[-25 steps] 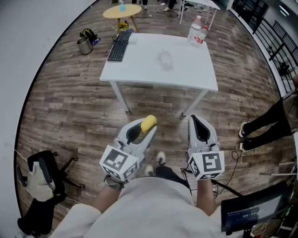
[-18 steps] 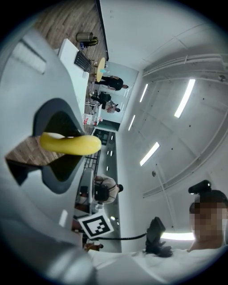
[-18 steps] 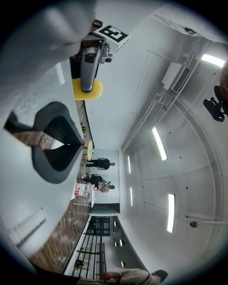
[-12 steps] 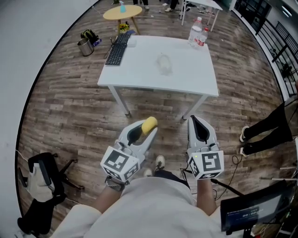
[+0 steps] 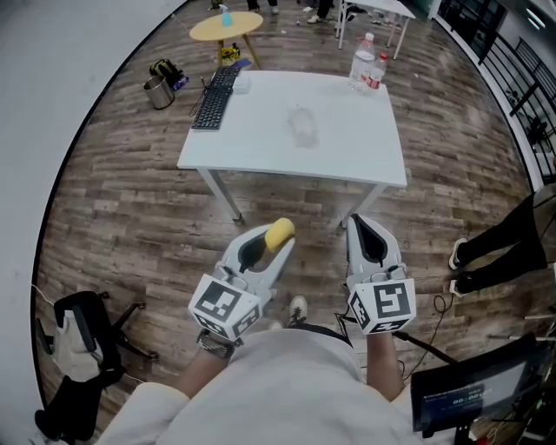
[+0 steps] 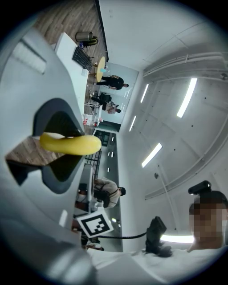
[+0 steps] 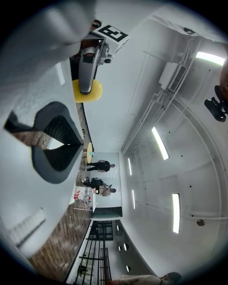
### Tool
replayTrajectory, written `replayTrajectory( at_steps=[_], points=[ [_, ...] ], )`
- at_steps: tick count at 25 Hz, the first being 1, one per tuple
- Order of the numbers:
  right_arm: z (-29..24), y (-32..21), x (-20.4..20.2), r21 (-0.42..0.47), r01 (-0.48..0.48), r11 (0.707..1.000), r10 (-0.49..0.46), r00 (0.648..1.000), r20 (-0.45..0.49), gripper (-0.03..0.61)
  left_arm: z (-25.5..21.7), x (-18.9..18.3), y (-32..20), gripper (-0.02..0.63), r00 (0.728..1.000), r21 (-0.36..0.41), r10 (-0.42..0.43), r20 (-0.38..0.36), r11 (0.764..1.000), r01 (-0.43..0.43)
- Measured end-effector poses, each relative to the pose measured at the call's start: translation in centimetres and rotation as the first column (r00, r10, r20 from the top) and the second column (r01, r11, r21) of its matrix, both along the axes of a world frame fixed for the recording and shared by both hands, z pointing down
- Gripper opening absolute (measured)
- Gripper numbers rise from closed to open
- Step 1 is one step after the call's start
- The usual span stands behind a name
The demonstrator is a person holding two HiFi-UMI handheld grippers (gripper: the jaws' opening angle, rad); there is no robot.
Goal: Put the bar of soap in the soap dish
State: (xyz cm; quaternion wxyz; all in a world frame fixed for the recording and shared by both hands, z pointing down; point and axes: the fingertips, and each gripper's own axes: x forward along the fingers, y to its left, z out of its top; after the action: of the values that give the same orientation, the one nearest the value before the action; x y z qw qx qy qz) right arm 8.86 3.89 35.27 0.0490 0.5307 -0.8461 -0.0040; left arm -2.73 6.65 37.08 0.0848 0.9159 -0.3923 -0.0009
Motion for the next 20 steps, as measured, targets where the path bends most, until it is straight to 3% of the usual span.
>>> replayTrajectory(
  at_steps=[20],
  points=[
    [1.2,-3.2,1.1,-0.028,0.051,0.998,-0.051,0.999,0.010,0.002,0.7,1.9,-2.4,0.132,1.000,-0.015,-0.023,0.016,1.000,0.023]
  ],
)
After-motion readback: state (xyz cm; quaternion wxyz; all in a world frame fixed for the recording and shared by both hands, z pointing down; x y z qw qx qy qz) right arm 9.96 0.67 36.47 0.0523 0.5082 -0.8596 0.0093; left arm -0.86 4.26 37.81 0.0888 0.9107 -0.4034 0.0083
